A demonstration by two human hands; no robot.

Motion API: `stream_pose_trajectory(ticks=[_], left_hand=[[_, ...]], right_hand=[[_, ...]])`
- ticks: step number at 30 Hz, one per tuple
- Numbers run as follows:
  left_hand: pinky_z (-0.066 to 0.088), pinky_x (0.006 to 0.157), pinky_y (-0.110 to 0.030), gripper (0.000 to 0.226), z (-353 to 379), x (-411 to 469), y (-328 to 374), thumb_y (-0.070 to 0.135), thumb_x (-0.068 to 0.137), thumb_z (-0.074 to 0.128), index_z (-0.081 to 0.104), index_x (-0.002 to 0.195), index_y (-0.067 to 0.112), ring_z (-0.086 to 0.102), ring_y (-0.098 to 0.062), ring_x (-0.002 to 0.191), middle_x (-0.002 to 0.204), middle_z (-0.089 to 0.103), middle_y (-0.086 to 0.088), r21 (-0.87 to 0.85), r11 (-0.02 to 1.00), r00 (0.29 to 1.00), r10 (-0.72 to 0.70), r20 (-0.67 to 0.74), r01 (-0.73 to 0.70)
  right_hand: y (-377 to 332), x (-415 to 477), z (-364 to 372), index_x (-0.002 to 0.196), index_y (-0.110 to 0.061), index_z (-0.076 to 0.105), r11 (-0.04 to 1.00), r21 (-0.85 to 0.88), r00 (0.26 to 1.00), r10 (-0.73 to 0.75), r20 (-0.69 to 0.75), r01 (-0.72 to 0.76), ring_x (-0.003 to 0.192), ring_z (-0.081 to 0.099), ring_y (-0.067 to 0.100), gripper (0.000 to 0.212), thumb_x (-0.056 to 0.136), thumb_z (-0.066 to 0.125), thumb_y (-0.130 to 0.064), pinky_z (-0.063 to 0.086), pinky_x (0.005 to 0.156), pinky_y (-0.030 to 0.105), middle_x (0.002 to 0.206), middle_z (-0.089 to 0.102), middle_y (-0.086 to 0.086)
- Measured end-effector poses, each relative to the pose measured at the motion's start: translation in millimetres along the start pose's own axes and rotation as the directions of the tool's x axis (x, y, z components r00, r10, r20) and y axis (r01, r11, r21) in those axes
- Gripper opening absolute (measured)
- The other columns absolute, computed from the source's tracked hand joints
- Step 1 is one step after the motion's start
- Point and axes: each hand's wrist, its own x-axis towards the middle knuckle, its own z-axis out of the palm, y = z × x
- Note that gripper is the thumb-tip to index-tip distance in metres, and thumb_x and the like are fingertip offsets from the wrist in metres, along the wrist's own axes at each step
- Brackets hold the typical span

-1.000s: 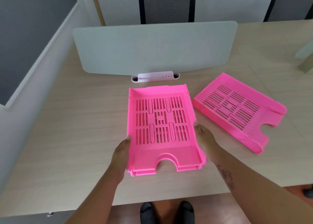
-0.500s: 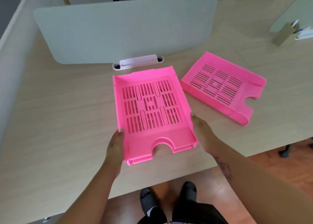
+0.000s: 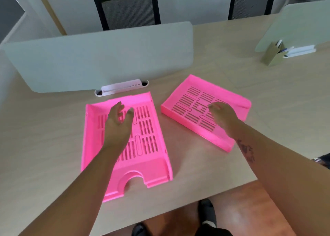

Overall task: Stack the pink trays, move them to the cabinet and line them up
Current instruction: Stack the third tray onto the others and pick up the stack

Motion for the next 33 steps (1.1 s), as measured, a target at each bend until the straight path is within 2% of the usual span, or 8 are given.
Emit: stream_pose_trajectory(ticks=[6, 9, 13, 16, 19, 23, 28, 33], left_hand=[[0.040, 0.090, -0.021, 0.045, 130.5, -22.6, 52.6, 0.025, 0.099, 0.056, 0.049, 0.140, 0.008, 0.054, -0.014, 0.113, 0.124, 0.055, 0.005, -0.064, 0.996, 0.998, -0.059, 0.013, 0.060], [0.044, 0.090, -0.028, 0.043, 188.8, -34.0, 54.9, 0.031, 0.098, 0.058, 0.049, 0.137, 0.015, 0.060, -0.006, 0.098, 0.118, 0.060, 0.010, -0.064, 0.986, 0.987, -0.153, 0.039, 0.155], [0.037, 0.114, -0.051, 0.077, 249.4, -55.5, 38.9, 0.041, 0.087, 0.065, 0.029, 0.151, 0.017, 0.043, -0.026, 0.137, 0.147, 0.047, -0.007, -0.060, 0.911, 0.913, -0.406, 0.033, 0.407], [0.031, 0.118, -0.053, 0.085, 274.0, -76.0, 30.3, 0.042, 0.090, 0.063, 0.015, 0.156, 0.025, 0.028, -0.025, 0.147, 0.160, 0.029, -0.005, -0.063, 0.856, 0.856, -0.504, 0.115, 0.512], [0.039, 0.111, -0.038, 0.068, 288.8, -87.6, 25.5, 0.037, 0.091, 0.064, 0.031, 0.149, 0.023, 0.039, -0.019, 0.141, 0.152, 0.042, 0.002, -0.051, 0.845, 0.843, -0.523, 0.128, 0.532], [0.044, 0.058, 0.000, 0.038, 302.1, -92.1, 25.9, 0.005, 0.094, 0.058, 0.043, 0.116, 0.032, 0.057, -0.005, 0.104, 0.111, 0.055, 0.014, -0.083, 0.827, 0.829, -0.545, 0.128, 0.557], [0.055, 0.058, -0.035, 0.037, 286.6, -86.8, 34.1, 0.003, 0.084, 0.052, 0.051, 0.090, 0.039, 0.058, -0.013, 0.072, 0.096, 0.067, -0.007, -0.099, 0.827, 0.833, -0.551, 0.049, 0.553], [0.060, 0.069, -0.048, 0.037, 250.0, -69.5, 54.0, 0.002, 0.084, 0.052, 0.052, 0.088, 0.038, 0.064, -0.020, 0.073, 0.096, 0.070, -0.011, -0.176, 0.872, 0.887, -0.462, 0.015, 0.457]], right_hand=[[29.9, 79.7, -87.3, 0.068, -0.021, 0.044, 0.988, -0.155, 0.998, -0.031, -0.061, 0.021, 0.071, 0.043, 0.022, 0.030, 0.097, 0.041, -0.015, 0.032, 0.058, 0.030, 0.072, 0.044, 0.000], [44.6, 116.2, -109.0, 0.110, -0.011, 0.066, 0.982, -0.184, 0.999, -0.046, -0.020, 0.042, 0.111, 0.057, 0.031, 0.025, 0.098, 0.044, -0.015, 0.045, 0.093, 0.037, 0.114, 0.065, 0.012], [69.5, 146.6, -116.6, 0.145, -0.004, 0.048, 0.973, -0.223, 0.999, -0.048, 0.015, 0.050, 0.137, 0.047, 0.032, 0.048, 0.099, 0.048, -0.014, 0.037, 0.113, 0.039, 0.150, 0.050, 0.016], [91.2, 162.0, -117.1, 0.151, -0.005, 0.040, 0.959, -0.280, 0.997, -0.022, 0.068, 0.041, 0.138, 0.046, 0.032, 0.052, 0.100, 0.046, -0.011, 0.038, 0.111, 0.038, 0.154, 0.044, 0.017], [109.4, 169.7, -116.6, 0.148, -0.005, 0.045, 0.951, -0.308, 0.996, -0.006, 0.089, 0.033, 0.131, 0.053, 0.034, 0.049, 0.099, 0.045, -0.006, 0.044, 0.103, 0.037, 0.147, 0.052, 0.019], [124.2, 171.4, -117.1, 0.138, -0.004, 0.056, 0.943, -0.328, 0.997, -0.042, 0.071, 0.063, 0.106, 0.061, 0.031, 0.043, 0.096, 0.046, 0.001, 0.047, 0.079, 0.033, 0.129, 0.063, 0.019], [130.2, 157.0, -124.0, 0.106, -0.004, 0.071, 0.950, -0.300, 0.996, -0.082, 0.015, 0.083, 0.088, 0.067, 0.033, 0.029, 0.091, 0.047, 0.000, 0.054, 0.066, 0.038, 0.097, 0.071, 0.013], [111.8, 123.9, -128.6, 0.117, -0.006, 0.069, 0.991, -0.036, 0.988, -0.135, -0.076, 0.132, 0.086, 0.059, 0.027, 0.033, 0.093, 0.047, -0.001, 0.044, 0.067, 0.031, 0.100, 0.067, 0.015]])
